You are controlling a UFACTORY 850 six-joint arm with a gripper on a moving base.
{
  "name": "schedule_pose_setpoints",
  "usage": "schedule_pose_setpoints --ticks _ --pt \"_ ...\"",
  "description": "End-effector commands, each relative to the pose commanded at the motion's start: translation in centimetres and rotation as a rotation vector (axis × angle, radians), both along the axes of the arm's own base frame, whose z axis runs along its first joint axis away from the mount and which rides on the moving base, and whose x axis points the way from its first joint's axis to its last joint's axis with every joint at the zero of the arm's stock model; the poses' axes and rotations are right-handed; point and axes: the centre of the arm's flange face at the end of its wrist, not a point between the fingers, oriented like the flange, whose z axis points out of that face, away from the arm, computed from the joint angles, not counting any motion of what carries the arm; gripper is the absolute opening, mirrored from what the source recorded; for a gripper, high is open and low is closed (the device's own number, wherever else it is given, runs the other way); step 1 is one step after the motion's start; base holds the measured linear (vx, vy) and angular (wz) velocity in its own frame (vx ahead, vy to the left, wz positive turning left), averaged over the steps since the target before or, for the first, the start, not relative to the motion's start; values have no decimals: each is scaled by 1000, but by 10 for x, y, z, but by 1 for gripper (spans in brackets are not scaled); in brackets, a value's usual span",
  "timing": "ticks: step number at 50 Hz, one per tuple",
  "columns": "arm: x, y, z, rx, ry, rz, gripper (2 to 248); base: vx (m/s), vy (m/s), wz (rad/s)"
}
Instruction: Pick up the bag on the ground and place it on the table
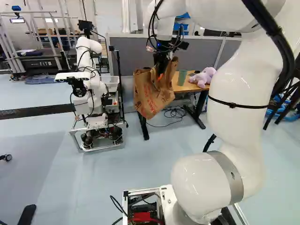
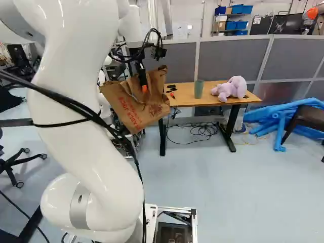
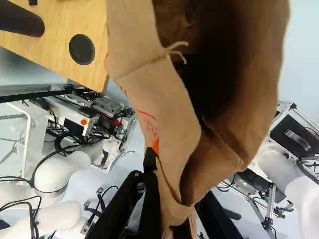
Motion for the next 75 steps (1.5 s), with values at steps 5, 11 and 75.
schedule_pose_setpoints --ticks 5,11,75 --pt "-1 0 7 0 7 -1 26 0 0 0" --pt "-3 -1 16 -1 14 -1 26 0 0 0" --pt "-31 -5 113 -6 92 -7 26 0 0 0"
